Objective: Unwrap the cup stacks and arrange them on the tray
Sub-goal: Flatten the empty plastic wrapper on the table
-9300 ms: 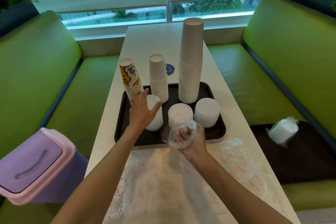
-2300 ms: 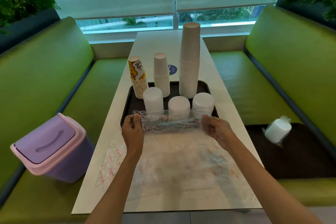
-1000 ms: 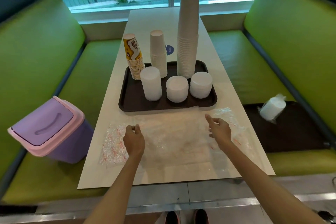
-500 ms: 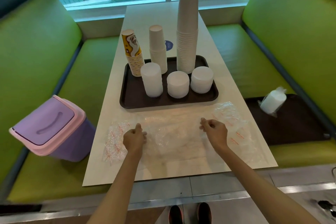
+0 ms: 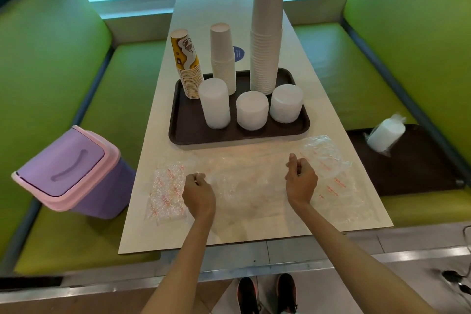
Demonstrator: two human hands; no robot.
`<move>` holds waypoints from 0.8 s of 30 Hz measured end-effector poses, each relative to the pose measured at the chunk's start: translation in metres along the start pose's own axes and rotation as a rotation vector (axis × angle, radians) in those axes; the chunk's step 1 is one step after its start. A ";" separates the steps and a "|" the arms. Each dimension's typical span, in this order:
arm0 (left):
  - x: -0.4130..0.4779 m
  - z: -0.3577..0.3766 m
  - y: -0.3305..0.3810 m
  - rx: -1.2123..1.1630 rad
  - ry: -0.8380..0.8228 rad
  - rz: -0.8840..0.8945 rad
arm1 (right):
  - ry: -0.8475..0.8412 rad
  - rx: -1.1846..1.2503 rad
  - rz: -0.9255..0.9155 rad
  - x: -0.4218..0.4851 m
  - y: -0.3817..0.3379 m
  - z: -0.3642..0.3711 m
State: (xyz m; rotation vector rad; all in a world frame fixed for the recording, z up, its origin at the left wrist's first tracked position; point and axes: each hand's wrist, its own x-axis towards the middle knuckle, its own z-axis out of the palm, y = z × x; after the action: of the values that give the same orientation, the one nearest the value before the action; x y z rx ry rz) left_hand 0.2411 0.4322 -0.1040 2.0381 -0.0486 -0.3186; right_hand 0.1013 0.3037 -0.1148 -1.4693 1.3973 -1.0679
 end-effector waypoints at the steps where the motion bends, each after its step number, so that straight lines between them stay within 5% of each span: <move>1: 0.000 0.000 0.003 0.044 0.007 0.050 | 0.011 -0.017 -0.025 0.001 0.001 0.000; 8: 0.022 -0.008 0.003 0.278 -0.015 0.379 | -0.012 -0.170 -0.294 0.014 0.003 -0.020; 14: 0.030 -0.009 -0.008 0.454 -0.059 0.445 | -0.073 -0.351 -0.345 0.015 0.019 -0.035; 19: 0.027 -0.012 -0.014 0.524 -0.028 0.420 | 0.051 -0.270 -0.219 0.019 0.013 -0.041; 24: 0.024 -0.014 -0.008 0.561 0.122 0.543 | -0.061 -0.280 -0.480 0.000 -0.013 -0.007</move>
State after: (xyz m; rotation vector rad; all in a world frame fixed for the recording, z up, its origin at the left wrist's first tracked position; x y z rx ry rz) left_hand 0.2668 0.4436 -0.1101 2.4825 -0.6669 0.1861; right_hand 0.0986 0.3039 -0.0999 -2.0966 1.2144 -1.1304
